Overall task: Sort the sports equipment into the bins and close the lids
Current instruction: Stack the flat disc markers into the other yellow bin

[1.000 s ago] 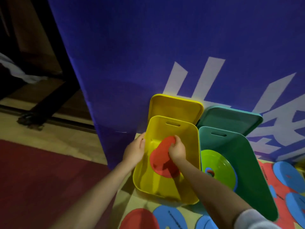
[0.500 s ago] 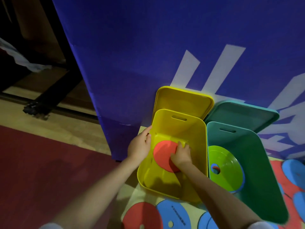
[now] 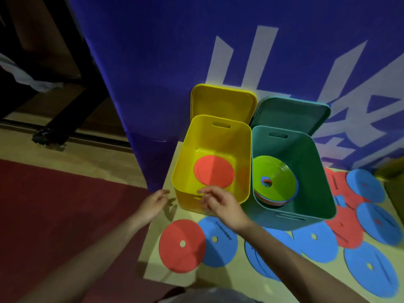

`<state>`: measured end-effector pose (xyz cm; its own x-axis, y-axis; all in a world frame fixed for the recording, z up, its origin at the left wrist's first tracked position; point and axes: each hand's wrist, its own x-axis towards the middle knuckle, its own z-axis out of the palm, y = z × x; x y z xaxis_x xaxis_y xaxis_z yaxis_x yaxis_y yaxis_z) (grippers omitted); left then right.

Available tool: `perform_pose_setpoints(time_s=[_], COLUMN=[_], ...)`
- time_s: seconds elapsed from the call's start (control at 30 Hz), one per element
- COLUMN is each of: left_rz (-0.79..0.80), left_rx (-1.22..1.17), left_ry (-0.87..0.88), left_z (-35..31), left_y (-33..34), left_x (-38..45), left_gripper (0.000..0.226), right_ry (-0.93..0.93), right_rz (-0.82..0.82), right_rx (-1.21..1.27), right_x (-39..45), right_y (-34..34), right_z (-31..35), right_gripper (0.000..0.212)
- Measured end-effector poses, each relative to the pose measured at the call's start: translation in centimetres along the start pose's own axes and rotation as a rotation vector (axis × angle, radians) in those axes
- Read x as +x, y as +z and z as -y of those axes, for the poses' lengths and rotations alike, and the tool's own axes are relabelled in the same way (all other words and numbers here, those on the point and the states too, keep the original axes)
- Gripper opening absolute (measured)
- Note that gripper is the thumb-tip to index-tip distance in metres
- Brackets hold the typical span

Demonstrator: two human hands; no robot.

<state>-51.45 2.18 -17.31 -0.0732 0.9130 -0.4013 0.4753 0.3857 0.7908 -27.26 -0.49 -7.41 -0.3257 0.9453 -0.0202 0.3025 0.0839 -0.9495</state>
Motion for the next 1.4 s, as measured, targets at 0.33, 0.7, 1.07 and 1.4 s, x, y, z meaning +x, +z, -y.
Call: perform_pose_setpoints(time_s=[0.33,0.7,1.07,1.4], left_rz=[0.064,-0.077,0.056,-0.022], left_rx=[0.495,0.743,0.31,-0.136], left_ry=[-0.072,-0.018,0.098,0.316], left_z=[4.9,5.6,7.1,-4.5], left_y=[7.2,9.3,8.4,-2.8], left_x=[-6.1,-6.8,-5.5,-5.8], left_gripper=[0.088,0.083,0.064,0.03], right_ry=[0.309,0.767,0.533,-0.001], right_rz=[-0.01,-0.272,-0.161,0.038], right_rx=[-0.541,-0.432,-0.415,-0.293], right_x=[-6.5,-5.8,-7.3,-3.0], right_y=[1.7,3.7,4.0,-0.5], right_z=[-12.9,-14.0,-12.3,-1.7], right_gripper=[0.04,0.068,0.03,0.052])
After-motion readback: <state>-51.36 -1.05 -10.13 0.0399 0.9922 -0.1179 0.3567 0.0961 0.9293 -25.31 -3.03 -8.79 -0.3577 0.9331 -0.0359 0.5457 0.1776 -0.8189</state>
